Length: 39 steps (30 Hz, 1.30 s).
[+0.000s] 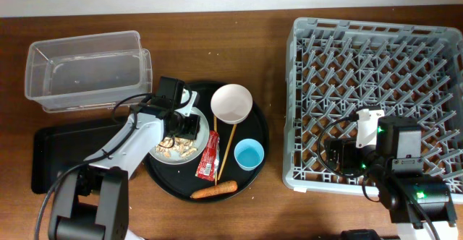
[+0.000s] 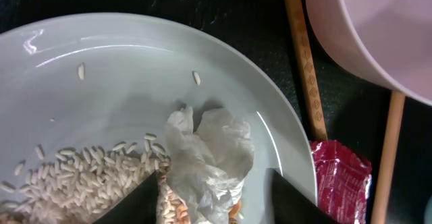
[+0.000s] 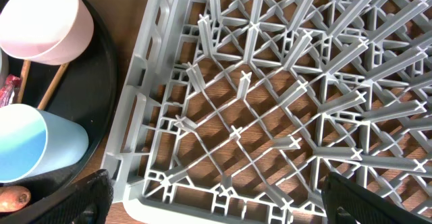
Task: Sort waste into correct bins and load items into the dishwasher rack
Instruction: 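Grasp the white tissue with the left gripper and drop it in the clear bin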
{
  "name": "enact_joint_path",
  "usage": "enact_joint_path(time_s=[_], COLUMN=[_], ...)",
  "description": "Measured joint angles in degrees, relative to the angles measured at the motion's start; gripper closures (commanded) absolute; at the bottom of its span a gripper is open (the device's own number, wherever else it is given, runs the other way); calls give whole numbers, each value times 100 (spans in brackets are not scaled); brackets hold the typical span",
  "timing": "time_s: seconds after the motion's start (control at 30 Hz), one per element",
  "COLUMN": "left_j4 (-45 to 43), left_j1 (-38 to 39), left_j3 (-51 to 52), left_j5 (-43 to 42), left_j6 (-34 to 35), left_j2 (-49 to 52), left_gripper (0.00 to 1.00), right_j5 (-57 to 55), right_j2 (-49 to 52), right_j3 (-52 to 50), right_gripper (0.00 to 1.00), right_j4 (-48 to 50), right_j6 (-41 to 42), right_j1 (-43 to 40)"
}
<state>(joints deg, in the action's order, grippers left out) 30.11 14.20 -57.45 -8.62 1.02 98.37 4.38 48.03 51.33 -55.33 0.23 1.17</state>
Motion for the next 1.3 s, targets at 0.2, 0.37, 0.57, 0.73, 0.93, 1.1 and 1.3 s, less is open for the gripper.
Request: enact_joint_path(time_s=[0.2, 0.37, 0.57, 0.73, 0.93, 1.1, 1.3], left_j4=[-46, -192, -245, -232, -232, -944, -1910], left_j1=[0, 0, 0, 0, -741, -1917, -2367], left_j3=[0, 0, 0, -33, -839, -1121, -1126], left_j5=[2, 153, 201, 201, 212, 444, 483], left_j6=[9, 9, -15, 9, 9, 7, 7], left_j2=[0, 0, 0, 0, -688, -955, -540], left_gripper=[62, 69, 99, 100, 98, 91, 32], right_j5=[0, 2, 0, 2, 2, 2, 2], right_j2=[0, 0, 0, 0, 0, 0, 4], right_j3=[0, 0, 0, 0, 0, 0, 2], right_gripper=[2, 2, 2, 2, 2, 2, 2], right_j4=[-4, -9, -20, -20, -22, -15, -22], right_j6=[2, -2, 0, 0, 0, 0, 0], right_j1=[0, 0, 0, 0, 0, 0, 0])
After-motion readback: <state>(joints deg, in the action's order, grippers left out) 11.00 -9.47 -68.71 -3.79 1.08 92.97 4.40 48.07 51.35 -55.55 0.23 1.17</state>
